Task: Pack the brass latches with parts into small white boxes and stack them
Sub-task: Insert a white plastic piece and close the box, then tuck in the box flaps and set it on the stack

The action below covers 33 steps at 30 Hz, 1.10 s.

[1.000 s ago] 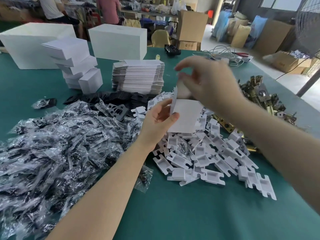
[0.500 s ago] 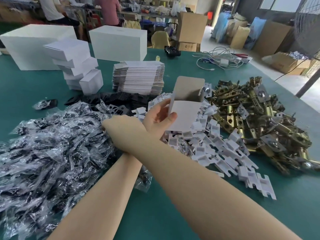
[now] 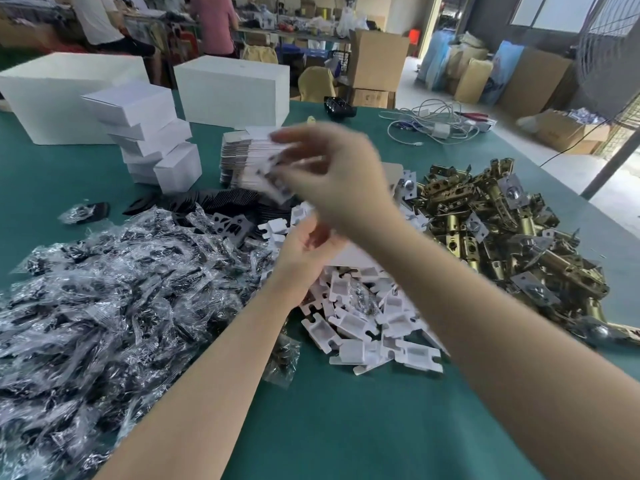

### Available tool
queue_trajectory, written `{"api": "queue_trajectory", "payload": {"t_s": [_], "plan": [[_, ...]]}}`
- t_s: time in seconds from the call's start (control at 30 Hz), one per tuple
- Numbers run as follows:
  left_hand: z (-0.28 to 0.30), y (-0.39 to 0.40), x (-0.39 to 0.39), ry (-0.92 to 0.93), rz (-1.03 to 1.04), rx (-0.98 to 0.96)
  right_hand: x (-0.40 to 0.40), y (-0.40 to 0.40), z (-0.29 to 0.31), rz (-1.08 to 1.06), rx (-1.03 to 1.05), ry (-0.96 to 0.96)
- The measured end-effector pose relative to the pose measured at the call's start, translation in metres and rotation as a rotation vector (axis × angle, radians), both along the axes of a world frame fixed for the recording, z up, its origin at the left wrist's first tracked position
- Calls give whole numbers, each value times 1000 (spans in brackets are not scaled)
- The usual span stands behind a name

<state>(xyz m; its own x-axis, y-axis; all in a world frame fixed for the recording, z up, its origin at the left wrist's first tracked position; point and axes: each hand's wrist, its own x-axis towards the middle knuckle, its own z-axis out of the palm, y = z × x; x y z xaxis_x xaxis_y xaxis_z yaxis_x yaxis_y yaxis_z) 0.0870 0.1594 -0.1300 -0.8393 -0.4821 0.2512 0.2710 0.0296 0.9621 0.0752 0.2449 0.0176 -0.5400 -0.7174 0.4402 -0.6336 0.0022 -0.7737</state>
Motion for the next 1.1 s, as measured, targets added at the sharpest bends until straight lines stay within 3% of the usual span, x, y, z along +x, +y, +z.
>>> {"api": "queue_trajectory", "payload": {"t_s": [0.13, 0.4, 0.6, 0.8, 1.0, 1.1], "plan": [[10, 3, 5, 66, -108, 60, -48, 46, 35, -81, 76, 21], [9, 5, 1, 40, -85, 141, -86, 59, 17, -96, 436, 317], [6, 3, 2, 57, -86, 127, -84, 55, 4, -76, 308, 328], [4, 2, 1, 62, -89, 129, -78, 46, 3, -39, 497, 593], [4, 0, 1, 68, -103, 105, -80, 43, 15, -49, 597, 563], [4, 1, 1, 69, -93, 104, -75, 38, 14, -68, 686, 675]]}}
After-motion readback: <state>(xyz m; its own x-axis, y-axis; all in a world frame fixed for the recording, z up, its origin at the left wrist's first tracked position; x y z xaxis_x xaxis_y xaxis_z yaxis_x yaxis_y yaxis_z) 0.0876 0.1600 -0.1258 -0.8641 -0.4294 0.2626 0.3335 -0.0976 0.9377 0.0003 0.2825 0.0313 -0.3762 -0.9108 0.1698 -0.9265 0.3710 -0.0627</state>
